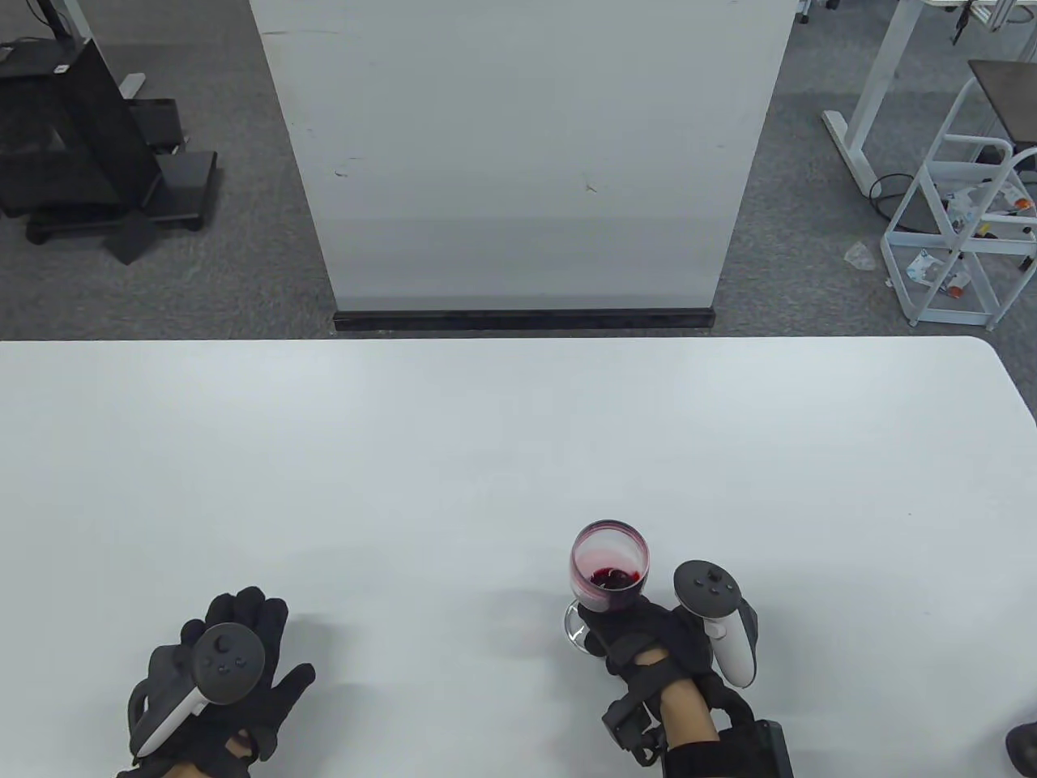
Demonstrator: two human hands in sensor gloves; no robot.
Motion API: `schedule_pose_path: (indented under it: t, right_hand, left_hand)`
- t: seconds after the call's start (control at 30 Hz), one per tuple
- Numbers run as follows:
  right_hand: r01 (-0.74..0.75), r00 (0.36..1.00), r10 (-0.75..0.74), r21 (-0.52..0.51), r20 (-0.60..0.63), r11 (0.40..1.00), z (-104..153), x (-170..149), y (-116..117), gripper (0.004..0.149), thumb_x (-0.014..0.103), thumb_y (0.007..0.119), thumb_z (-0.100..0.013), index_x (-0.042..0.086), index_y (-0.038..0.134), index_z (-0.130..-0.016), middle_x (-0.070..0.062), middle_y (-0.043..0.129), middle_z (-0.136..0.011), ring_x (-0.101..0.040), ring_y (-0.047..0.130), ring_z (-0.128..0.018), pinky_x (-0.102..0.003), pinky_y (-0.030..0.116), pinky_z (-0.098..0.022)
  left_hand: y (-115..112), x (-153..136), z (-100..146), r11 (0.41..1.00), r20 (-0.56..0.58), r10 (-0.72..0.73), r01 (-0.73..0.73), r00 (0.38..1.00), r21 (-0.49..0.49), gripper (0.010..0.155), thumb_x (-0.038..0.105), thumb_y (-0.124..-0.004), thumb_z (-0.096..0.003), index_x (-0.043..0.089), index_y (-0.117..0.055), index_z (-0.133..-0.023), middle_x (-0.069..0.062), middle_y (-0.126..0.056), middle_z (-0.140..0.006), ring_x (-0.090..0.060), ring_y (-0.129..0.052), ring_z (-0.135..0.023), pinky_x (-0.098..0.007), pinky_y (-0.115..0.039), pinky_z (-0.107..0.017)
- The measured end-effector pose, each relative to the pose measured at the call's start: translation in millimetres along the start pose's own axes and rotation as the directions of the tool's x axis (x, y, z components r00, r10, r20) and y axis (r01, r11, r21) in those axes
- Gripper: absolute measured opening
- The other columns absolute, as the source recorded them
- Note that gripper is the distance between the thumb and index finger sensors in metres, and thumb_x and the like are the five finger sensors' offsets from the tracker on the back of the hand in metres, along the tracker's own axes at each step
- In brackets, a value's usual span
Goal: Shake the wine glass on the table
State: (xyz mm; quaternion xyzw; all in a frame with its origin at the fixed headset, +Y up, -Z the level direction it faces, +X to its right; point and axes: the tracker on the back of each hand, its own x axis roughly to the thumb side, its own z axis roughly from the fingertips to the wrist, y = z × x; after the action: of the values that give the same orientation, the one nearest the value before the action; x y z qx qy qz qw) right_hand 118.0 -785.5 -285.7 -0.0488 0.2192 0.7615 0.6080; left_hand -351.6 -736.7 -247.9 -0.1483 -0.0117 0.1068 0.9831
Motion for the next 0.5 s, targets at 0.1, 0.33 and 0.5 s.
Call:
schedule_pose_path:
  t: [0.1,0.33,0.5]
  right_hand:
    - [0.017,1.0,-0.016,0.055,-0.008,0.998,-0.8,1.6,-0.2,0.058,0.04,0.074,-0.052,0.017,0.053,-0.102,-0.011,0.043,-0.112,-0.031,0.078,-0.074,-0.044,0.074,-0.047]
    - [0.045,0.999,-0.045,0.042,0.001,0.998,-0.7,-0.2,0.2,0.06,0.041,0.072,-0.053,0.018,0.048,-0.104,-0.011,0.039,-0.113,-0.03,0.075,-0.077,-0.044,0.073,-0.049]
    - [-0.013,1.0,0.013,0.005,-0.002,1.0,-1.1,1.5,-0.5,0.058,0.042,0.073,-0.054,0.018,0.051,-0.103,-0.011,0.043,-0.112,-0.03,0.077,-0.073,-0.04,0.074,-0.046]
  left_hand:
    - [-0.5,0.5,-0.2,1.0,0.002,-0.005,0.005,1.0,-0.005,0.079,0.063,-0.058,-0.0454,0.034,-0.012,-0.104,0.004,0.0,-0.113,-0.028,0.006,-0.104,-0.049,0.004,-0.072]
    - [0.4,-0.4,0.2,1.0,-0.006,-0.003,0.003,1.0,0.004,0.079,0.062,-0.058,-0.0454,0.034,-0.012,-0.104,0.004,0.0,-0.113,-0.028,0.006,-0.104,-0.049,0.004,-0.072]
    - [0.9,-0.7,0.7,1.0,-0.009,-0.004,0.004,1.0,0.01,0.079,0.063,-0.058,-0.0454,0.034,-0.012,-0.104,0.004,0.0,-0.113,-0.028,0.006,-0.104,-0.049,0.004,-0.073]
